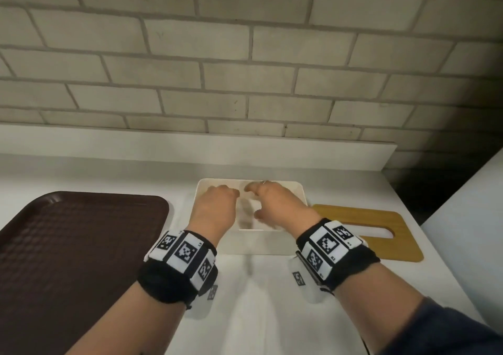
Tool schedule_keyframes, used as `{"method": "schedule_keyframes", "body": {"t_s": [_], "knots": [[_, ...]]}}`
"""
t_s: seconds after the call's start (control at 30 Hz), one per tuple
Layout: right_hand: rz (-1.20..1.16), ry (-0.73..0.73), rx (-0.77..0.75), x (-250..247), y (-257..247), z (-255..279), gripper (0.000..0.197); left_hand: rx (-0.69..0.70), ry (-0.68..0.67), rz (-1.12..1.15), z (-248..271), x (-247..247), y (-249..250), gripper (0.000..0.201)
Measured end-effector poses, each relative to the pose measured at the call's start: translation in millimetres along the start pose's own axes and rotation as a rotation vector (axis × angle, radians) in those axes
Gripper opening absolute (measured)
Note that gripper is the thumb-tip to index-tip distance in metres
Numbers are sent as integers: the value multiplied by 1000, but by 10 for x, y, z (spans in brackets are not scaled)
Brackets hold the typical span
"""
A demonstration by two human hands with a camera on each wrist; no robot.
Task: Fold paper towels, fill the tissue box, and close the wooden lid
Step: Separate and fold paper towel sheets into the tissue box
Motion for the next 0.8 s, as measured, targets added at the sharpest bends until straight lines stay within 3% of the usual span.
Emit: {"method": "schedule_keyframes", "body": {"t_s": [0.1, 0.27, 0.33, 0.47, 0.5, 0.57, 0.67, 0.8], "knots": [[-40, -218, 21, 274, 31, -34, 65, -15, -217, 23, -28, 180, -55, 46], [127, -268, 173, 239, 219, 40, 42, -44, -115, 196, 58, 26, -143, 40], [90, -180, 195, 76, 161, 156, 36, -44, 1, 343, 236, -143, -193, 39], [-72, 204, 130, -292, -259, 606, 23, -118, 276, 648, 900, -426, -467, 33], [-165, 190, 124, -248, -384, 737, 20, -154, 311, 715, 1106, -427, -564, 32], [-335, 23, 130, 33, -607, 926, 18, -227, 362, 801, 1490, -384, -750, 30], [-319, -276, 152, 559, -874, 1079, 27, -303, 409, 879, 1941, -266, -947, 23], [-197, -333, 174, 911, -1060, 1061, 53, -367, 398, 953, 2294, -166, -1020, 38]]}}
Point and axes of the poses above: each hand's wrist, its own z-axis away from the middle knuckle, its own x-axis out of the palm, y = z × x, the point moved 7 cm from there along -z, towards the middle knuckle, and after that the axes turned 3 degrees about -x, right-handed, at the moved point
